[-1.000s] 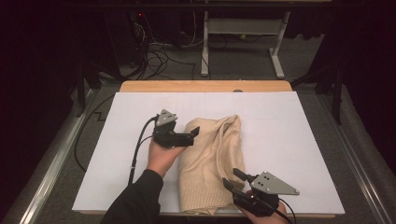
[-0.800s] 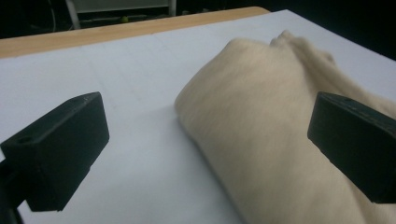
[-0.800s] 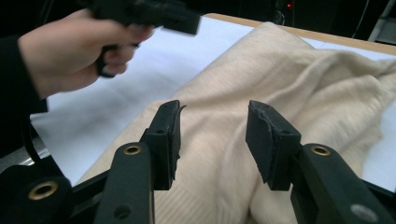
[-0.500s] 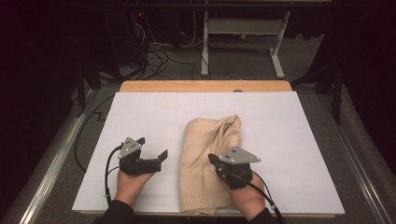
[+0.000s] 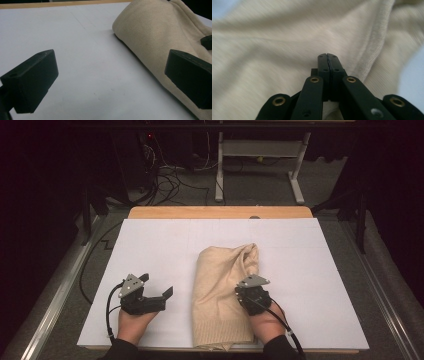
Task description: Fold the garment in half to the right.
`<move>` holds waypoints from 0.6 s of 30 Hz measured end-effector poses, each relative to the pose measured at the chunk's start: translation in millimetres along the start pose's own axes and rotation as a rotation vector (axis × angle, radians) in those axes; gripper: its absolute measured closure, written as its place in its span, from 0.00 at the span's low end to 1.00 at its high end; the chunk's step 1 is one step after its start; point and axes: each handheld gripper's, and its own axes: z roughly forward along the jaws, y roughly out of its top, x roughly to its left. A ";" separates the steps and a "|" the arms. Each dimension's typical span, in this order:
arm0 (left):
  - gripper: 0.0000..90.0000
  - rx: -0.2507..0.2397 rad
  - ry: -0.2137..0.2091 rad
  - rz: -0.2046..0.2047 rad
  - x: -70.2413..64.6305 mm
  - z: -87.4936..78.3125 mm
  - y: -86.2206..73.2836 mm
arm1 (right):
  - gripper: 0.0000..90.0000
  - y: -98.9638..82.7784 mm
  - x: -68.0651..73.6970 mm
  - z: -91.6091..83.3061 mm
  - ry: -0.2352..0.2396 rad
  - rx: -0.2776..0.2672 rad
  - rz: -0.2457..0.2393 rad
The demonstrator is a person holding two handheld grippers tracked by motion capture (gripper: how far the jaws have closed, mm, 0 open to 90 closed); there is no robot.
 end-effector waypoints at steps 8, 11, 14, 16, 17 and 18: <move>0.00 0.028 0.003 0.012 -3.3 2.0 -2.0 | 1.00 -31.0 -26.5 -18.6 -0.015 -0.055 0.052; 0.00 0.033 0.003 0.017 -3.1 -0.8 -3.8 | 1.00 -38.0 -34.1 -25.0 -0.006 -0.084 0.062; 0.00 0.028 0.001 0.014 -1.7 -4.8 -5.3 | 1.00 -47.5 -44.7 -32.6 -0.002 -0.128 0.068; 0.00 0.028 0.001 0.014 0.1 -7.6 -6.9 | 1.00 -54.5 -52.8 -37.4 -0.013 -0.147 0.077; 0.00 0.028 0.002 0.013 1.2 -8.8 -7.6 | 1.00 -58.0 -57.2 -39.3 -0.014 -0.154 0.082; 0.00 0.029 0.006 0.013 2.4 -10.0 -8.4 | 1.00 -61.9 -61.5 -41.4 -0.020 -0.159 0.089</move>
